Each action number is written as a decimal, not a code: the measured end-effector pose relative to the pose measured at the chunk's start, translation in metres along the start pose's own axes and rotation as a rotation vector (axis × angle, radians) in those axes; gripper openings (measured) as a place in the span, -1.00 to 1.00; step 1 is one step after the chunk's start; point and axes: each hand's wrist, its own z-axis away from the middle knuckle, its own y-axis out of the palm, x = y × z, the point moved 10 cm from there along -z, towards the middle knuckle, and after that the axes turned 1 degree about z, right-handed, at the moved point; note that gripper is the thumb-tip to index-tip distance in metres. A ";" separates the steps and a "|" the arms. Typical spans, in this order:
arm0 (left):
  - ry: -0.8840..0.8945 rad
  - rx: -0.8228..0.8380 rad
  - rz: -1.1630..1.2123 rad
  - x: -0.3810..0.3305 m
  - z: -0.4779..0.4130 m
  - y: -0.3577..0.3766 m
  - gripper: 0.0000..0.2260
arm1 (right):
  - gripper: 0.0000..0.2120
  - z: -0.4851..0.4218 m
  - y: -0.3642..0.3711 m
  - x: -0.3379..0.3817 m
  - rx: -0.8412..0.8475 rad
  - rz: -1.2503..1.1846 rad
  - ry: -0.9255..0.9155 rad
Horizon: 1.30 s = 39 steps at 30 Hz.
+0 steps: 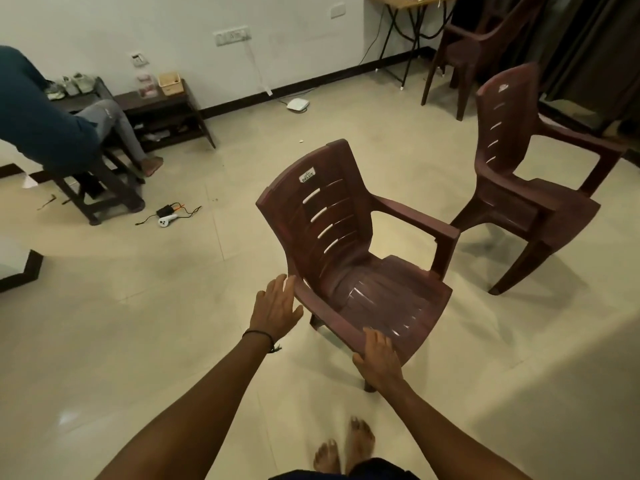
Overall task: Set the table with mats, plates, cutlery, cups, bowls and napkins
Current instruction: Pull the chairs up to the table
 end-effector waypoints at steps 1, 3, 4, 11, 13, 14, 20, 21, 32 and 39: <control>-0.011 -0.028 0.000 0.003 -0.010 -0.005 -0.45 | -0.38 -0.009 0.003 0.001 0.008 0.020 -0.011; -0.047 -0.088 -0.021 0.012 -0.033 -0.014 -0.46 | -0.38 -0.028 0.009 0.002 0.021 0.051 -0.022; -0.086 -0.106 -0.030 0.019 -0.046 -0.018 -0.45 | -0.37 -0.037 0.012 0.000 0.033 0.056 -0.018; -0.214 -0.144 -0.008 0.058 -0.128 -0.025 -0.38 | -0.31 -0.078 0.045 -0.017 0.122 0.095 0.012; -0.195 -0.154 -0.016 0.064 -0.155 -0.026 -0.36 | -0.25 -0.092 0.053 -0.018 0.135 0.091 0.003; -0.184 -0.151 -0.019 0.065 -0.168 -0.026 -0.36 | -0.23 -0.097 0.059 -0.019 0.143 0.093 0.002; -0.174 -0.142 0.017 0.073 -0.225 -0.012 -0.31 | -0.17 -0.126 0.104 -0.009 0.256 -0.016 0.037; -0.184 -0.146 0.024 0.078 -0.232 -0.009 -0.31 | -0.25 -0.130 0.107 -0.007 0.249 -0.010 0.023; -0.279 -0.215 0.178 0.105 -0.249 -0.013 -0.39 | -0.48 -0.123 0.100 -0.019 0.170 0.076 0.106; -0.176 -0.198 0.172 0.064 -0.244 -0.016 -0.45 | -0.47 -0.094 0.087 -0.088 0.155 0.091 0.214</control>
